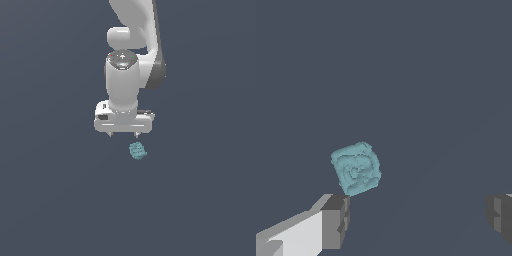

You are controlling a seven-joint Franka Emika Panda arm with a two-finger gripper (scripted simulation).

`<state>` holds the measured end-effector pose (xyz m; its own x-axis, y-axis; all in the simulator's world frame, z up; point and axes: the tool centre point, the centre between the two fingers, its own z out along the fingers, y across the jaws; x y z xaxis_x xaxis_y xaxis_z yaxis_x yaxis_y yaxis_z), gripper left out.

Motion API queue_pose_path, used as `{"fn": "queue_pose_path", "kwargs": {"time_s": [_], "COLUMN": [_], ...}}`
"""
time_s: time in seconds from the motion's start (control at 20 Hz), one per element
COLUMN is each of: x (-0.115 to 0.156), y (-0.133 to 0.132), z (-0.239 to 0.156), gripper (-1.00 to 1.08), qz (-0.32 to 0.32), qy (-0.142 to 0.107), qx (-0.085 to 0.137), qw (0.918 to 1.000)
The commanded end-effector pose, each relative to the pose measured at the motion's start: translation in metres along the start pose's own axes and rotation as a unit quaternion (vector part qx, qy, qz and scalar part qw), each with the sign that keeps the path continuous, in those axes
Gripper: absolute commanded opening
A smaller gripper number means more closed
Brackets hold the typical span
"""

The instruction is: Pick up the object and move it to a goal position.

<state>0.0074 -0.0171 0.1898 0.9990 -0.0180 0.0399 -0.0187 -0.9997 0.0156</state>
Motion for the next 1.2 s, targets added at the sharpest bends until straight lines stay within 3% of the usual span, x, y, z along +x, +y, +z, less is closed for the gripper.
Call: {"fn": "queue_pose_path", "kwargs": {"time_s": [0.0, 0.7, 1.15], "x": [0.0, 0.007, 0.0], "y": [0.0, -0.005, -0.03], "z": [0.0, 0.002, 0.037], "gripper": [1.0, 1.0, 1.0], "qz": [0.0, -0.007, -0.079], "qy": [0.0, 0.007, -0.004], "qx": [0.0, -0.005, 0.0], "qw": [1.0, 0.9999, 0.9969]}}
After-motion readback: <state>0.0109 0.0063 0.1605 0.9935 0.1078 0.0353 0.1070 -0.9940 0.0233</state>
